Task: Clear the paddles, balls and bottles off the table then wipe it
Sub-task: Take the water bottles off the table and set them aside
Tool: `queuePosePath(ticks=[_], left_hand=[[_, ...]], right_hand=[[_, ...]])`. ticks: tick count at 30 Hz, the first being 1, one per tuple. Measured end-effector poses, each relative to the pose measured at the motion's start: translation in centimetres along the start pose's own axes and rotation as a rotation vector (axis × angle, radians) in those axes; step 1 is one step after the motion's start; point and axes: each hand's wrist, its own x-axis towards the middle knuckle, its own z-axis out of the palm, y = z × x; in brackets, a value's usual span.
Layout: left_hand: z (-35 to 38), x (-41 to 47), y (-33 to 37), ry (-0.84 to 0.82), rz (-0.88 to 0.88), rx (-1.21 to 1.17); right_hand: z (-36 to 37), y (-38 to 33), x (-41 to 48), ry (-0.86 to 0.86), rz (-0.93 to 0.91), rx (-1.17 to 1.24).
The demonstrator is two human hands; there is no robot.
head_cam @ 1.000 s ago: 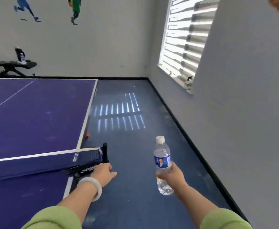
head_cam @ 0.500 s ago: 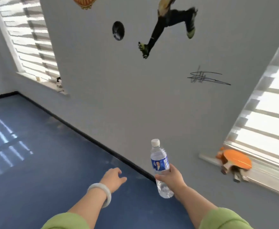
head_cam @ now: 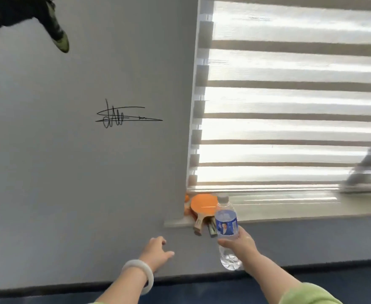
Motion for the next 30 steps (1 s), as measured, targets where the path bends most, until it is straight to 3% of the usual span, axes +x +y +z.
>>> queuePosePath(ticks=[6, 14, 23, 26, 30], left_hand=[[0.1, 7.8, 4.6, -0.063, 0.080, 0.074], [1.8, 15.0, 10.4, -0.103, 0.133, 0.104], [5.7, 22.6, 16.1, -0.071, -0.016, 0.073], [6.7, 24.6, 17.6, -0.047, -0.067, 0.067], [8.0, 26.6, 18.4, -0.032, -0.160, 0.048]], right_hand=[[-3.1, -1.6, 6.3, 0.134, 0.081, 0.065], [-5.0, -1.3, 14.5, 0.126, 0.177, 0.036], [-6.7, 0.9, 28.9, 0.040, 0.252, -0.121], [-6.7, 0.4, 32.4, -0.030, 0.200, -0.186], [-5.6, 0.9, 35.3, -0.091, 0.115, -0.067]])
